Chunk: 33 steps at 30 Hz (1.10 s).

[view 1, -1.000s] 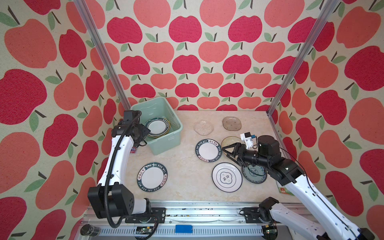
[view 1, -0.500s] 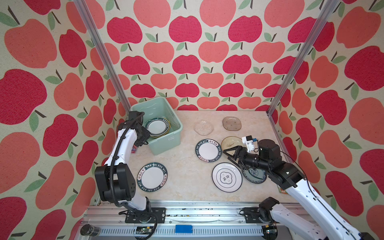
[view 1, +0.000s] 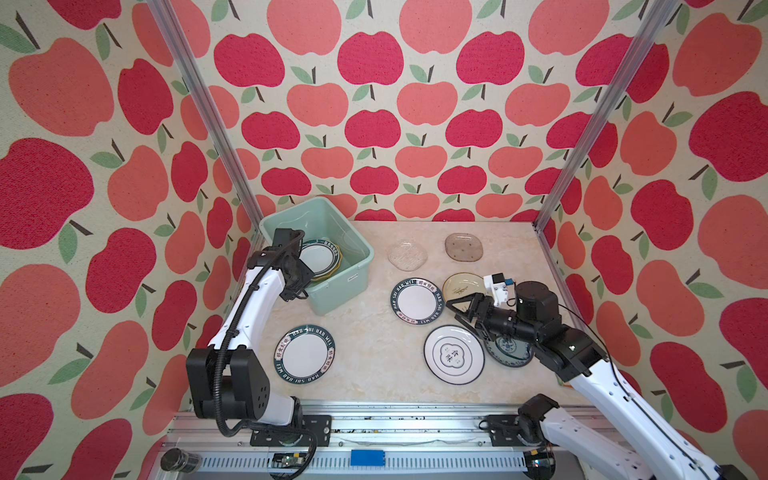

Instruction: Place the plates into the plastic bin on the countertop

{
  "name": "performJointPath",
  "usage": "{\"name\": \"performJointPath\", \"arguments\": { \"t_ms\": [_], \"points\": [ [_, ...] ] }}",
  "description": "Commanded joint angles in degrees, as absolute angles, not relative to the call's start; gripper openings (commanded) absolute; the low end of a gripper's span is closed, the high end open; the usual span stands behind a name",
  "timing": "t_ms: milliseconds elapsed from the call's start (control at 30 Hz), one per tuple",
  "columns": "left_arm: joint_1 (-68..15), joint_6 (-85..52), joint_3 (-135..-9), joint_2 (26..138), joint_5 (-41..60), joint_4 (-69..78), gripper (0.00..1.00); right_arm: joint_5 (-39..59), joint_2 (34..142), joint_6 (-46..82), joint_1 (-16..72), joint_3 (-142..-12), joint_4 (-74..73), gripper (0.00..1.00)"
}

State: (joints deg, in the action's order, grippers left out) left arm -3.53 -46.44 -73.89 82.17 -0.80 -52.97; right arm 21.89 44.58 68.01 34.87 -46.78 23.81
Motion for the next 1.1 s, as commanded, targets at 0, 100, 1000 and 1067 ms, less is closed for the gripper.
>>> {"name": "performJointPath", "arguments": {
  "t_ms": [0,100,1000,1067],
  "points": [
    [-6.6,-46.9,-73.1,78.3,-0.2,-54.5,0.05,20.9,43.3,68.8,35.1,-46.1,23.6,0.67],
    [-9.4,-48.0,-72.3,76.5,-0.8,-55.5,0.04,20.9,42.9,69.0,35.1,-45.8,23.6,0.67],
    [-24.0,-64.4,-58.3,56.3,0.4,-59.8,0.04,19.7,39.6,69.4,35.2,-43.9,23.8,0.66],
    [-25.5,-65.4,-57.5,56.3,0.2,-59.6,0.04,19.7,39.7,69.4,35.2,-43.6,23.6,0.66]
  ]
}}
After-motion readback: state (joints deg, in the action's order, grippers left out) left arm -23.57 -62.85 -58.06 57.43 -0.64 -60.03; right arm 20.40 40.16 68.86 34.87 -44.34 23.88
